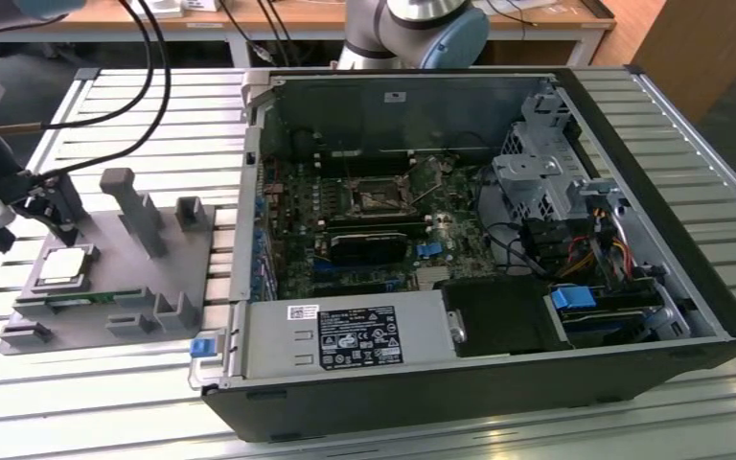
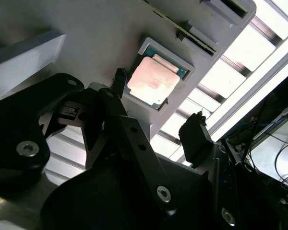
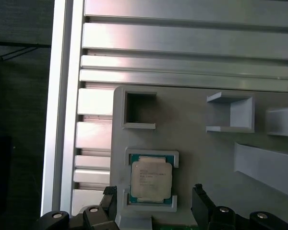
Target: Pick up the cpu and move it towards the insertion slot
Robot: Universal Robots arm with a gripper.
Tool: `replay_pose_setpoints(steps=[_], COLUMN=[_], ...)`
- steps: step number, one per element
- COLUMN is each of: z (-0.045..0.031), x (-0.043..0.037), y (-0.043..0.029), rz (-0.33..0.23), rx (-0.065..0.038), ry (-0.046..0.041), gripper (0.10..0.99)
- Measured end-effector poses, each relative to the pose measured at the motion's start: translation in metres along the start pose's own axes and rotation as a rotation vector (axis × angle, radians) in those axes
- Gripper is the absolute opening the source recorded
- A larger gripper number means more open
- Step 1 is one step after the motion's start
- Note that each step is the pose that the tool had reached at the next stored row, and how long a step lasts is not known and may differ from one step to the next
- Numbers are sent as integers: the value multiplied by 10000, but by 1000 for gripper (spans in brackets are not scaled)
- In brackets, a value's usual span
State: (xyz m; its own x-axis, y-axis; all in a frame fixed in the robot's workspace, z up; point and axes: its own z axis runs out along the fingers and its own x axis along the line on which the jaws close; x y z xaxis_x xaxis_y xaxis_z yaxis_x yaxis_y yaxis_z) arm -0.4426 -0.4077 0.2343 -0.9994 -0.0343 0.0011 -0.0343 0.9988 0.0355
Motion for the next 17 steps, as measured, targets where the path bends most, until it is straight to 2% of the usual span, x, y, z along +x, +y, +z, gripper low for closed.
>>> replay_pose_setpoints(steps=[12,17], z=[131,162], x=[0,-2], y=[-13,-17], rz=[0,0], rx=[-1,0], ry=[0,0], gripper=[722,722])
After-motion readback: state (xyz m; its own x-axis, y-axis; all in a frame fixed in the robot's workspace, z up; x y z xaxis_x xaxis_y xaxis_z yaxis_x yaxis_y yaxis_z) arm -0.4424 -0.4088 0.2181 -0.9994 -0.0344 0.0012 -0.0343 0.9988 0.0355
